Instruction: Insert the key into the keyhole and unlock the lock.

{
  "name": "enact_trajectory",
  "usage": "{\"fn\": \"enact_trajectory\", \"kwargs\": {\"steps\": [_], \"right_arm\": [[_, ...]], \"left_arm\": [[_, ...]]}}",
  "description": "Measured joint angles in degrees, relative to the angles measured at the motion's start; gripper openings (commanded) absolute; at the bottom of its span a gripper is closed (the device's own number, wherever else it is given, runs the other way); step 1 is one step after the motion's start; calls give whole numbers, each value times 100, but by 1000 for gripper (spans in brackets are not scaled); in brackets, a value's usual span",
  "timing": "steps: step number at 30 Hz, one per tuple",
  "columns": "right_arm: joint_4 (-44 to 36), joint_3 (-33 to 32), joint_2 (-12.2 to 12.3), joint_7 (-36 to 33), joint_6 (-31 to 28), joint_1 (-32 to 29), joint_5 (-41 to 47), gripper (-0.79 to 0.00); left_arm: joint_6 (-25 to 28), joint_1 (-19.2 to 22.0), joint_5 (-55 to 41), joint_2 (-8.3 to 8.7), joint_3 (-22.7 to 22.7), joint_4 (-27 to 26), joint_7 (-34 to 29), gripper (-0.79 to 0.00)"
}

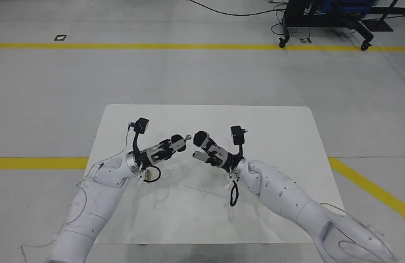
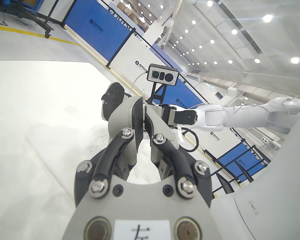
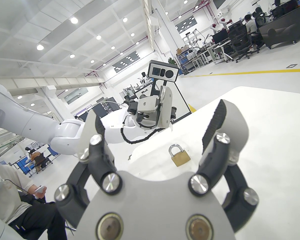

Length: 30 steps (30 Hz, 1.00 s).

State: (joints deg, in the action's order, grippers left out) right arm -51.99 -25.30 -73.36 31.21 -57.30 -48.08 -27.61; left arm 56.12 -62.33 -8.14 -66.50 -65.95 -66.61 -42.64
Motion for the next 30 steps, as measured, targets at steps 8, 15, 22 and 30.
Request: {"fn": "enact_trajectory", "kwargs": {"steps": [8, 15, 22, 30], "right_arm": [[-4, -530, 363, -1501, 31, 30, -390, 0], [-835, -1087, 835, -2721, -70, -321, -323, 0], [-1526, -1454, 1146, -3836, 2, -715, 140, -129], [-1897, -1610, 1260, -4734, 407, -916, 773, -372]], "left_arm": [[-266, -89, 51, 118, 46, -217, -657, -785], [-756, 130, 328, 190, 665, -458, -1308, -785], [-648, 268, 331, 308, 958, -425, -1202, -785], [-539, 373, 373, 427, 1189, -395, -1091, -785]]}}
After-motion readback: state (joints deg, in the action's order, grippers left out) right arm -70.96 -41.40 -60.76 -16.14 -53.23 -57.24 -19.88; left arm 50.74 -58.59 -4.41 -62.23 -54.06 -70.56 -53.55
